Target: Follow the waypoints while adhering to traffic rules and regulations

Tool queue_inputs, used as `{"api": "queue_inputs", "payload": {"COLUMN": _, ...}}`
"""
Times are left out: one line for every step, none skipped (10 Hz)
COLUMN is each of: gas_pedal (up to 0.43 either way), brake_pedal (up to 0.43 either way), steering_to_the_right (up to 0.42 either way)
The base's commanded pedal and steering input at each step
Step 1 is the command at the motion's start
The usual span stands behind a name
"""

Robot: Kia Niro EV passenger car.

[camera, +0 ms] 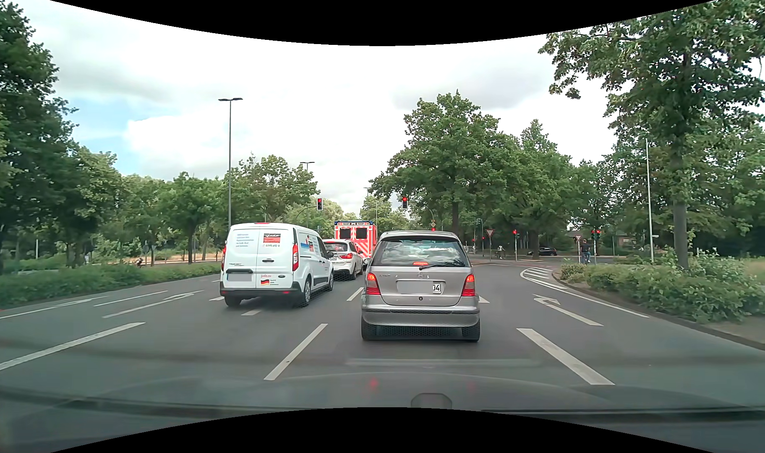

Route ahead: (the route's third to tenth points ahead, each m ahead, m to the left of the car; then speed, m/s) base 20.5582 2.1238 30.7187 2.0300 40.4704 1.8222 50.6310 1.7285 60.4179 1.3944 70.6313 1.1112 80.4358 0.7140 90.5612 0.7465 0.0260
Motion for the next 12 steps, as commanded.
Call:
{"api": "queue_inputs", "payload": {"gas_pedal": 0.000, "brake_pedal": 0.195, "steering_to_the_right": -0.007}}
{"api": "queue_inputs", "payload": {"gas_pedal": 0.000, "brake_pedal": 0.195, "steering_to_the_right": -0.007}}
{"api": "queue_inputs", "payload": {"gas_pedal": 0.000, "brake_pedal": 0.195, "steering_to_the_right": -0.007}}
{"api": "queue_inputs", "payload": {"gas_pedal": 0.000, "brake_pedal": 0.195, "steering_to_the_right": -0.007}}
{"api": "queue_inputs", "payload": {"gas_pedal": 0.000, "brake_pedal": 0.195, "steering_to_the_right": -0.007}}
{"api": "queue_inputs", "payload": {"gas_pedal": 0.000, "brake_pedal": 0.195, "steering_to_the_right": -0.007}}
{"api": "queue_inputs", "payload": {"gas_pedal": 0.000, "brake_pedal": 0.195, "steering_to_the_right": -0.007}}
{"api": "queue_inputs", "payload": {"gas_pedal": 0.000, "brake_pedal": 0.195, "steering_to_the_right": -0.007}}
{"api": "queue_inputs", "payload": {"gas_pedal": 0.000, "brake_pedal": 0.195, "steering_to_the_right": -0.007}}
{"api": "queue_inputs", "payload": {"gas_pedal": 0.000, "brake_pedal": 0.195, "steering_to_the_right": -0.007}}
{"api": "queue_inputs", "payload": {"gas_pedal": 0.000, "brake_pedal": 0.195, "steering_to_the_right": -0.007}}
{"api": "queue_inputs", "payload": {"gas_pedal": 0.000, "brake_pedal": 0.195, "steering_to_the_right": -0.007}}
